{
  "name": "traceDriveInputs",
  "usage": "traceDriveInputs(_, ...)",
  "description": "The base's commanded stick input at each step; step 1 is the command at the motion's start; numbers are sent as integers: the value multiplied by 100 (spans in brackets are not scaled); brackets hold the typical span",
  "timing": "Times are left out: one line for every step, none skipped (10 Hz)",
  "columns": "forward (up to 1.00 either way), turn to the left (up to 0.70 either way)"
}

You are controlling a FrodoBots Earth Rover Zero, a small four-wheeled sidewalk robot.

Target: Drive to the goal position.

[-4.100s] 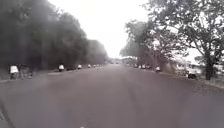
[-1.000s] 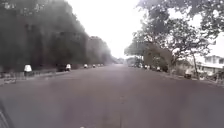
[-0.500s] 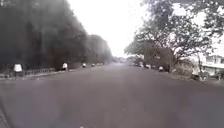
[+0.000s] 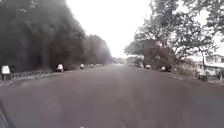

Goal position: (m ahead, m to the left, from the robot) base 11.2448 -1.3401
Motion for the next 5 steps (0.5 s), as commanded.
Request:
traceDriveInputs(100,0)
traceDriveInputs(100,0)
traceDriveInputs(100,0)
traceDriveInputs(100,0)
traceDriveInputs(100,0)
